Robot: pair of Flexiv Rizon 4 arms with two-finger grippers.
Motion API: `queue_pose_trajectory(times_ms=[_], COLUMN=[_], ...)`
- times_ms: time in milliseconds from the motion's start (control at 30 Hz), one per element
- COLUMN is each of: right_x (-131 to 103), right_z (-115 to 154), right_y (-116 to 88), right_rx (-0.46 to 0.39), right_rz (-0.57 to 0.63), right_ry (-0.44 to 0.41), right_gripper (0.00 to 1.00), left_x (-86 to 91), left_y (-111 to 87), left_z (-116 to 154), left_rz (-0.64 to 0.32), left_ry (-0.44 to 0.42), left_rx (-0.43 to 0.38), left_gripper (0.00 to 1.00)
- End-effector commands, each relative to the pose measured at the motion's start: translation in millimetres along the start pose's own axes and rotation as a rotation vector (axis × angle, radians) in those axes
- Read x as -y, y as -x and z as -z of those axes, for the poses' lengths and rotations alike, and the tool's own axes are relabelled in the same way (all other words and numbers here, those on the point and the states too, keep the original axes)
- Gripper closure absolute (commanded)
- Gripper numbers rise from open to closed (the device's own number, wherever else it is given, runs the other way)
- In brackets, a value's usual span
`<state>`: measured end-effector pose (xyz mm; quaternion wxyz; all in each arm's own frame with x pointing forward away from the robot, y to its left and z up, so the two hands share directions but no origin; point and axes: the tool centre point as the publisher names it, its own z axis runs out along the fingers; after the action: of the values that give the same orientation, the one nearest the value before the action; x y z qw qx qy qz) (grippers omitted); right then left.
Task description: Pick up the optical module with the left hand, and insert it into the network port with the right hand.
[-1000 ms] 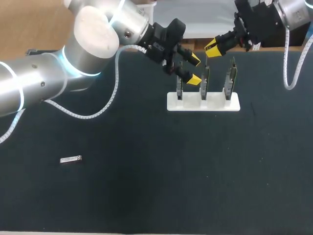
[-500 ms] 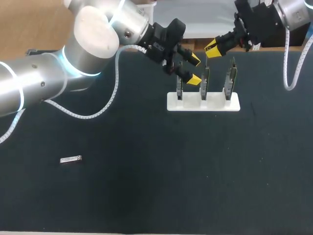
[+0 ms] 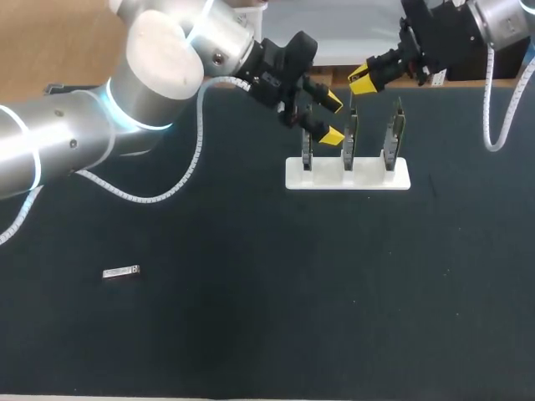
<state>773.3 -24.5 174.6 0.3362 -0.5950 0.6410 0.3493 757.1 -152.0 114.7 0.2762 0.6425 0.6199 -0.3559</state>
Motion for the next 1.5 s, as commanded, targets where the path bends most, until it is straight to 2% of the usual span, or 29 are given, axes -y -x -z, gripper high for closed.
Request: queue_pose_trajectory(times_ms=[33, 1033, 1500], right_x=[-4.9, -0.5, 0.6], right_z=[0.8, -2.4, 2.6], right_y=[-1.3, -9.0, -2.8], right_rx=[-0.001, -0.006, 0.007], right_rz=[0.003, -0.009, 0.008], right_ry=[-0.014, 0.002, -0.008], right_gripper=[1.0, 1.0, 1.0], left_x=[-2.6, -2.6, -2.6], left_y=[1.0, 1.0, 1.0], left_z=[-0.2, -0.2, -0.2], left_rz=[0.001, 0.001, 0.001], left_ry=[-0.005, -0.005, -0.005], left_rx=[-0.005, -0.005, -0.005], left_gripper=[0.0, 0.0, 0.0])
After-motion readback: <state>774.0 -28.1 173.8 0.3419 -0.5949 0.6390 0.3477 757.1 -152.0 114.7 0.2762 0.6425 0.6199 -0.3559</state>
